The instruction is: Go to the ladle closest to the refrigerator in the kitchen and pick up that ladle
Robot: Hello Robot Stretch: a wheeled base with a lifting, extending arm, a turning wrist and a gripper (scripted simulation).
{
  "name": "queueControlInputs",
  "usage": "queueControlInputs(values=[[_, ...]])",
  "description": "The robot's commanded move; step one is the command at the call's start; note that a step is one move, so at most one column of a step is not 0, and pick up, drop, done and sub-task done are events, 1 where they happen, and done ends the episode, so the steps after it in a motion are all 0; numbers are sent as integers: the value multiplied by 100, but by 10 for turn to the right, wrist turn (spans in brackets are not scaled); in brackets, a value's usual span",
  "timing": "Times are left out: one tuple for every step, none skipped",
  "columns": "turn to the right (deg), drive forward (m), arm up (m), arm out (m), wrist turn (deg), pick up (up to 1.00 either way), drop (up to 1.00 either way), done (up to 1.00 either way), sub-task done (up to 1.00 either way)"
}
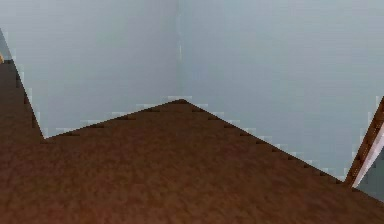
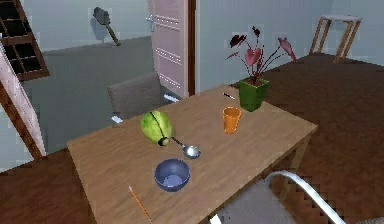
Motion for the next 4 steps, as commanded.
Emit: queueControlInputs(values=[[0, 0, 50, 0, 0, 0, 0, 0, 0], [0, 0, 38, 0, 0, 0, 0, 0, 0], [0, 0, 0, 38, 0, 0, 0, 0, 0], [0, 0, 0, 0, 450, 0, 0, 0, 0]])
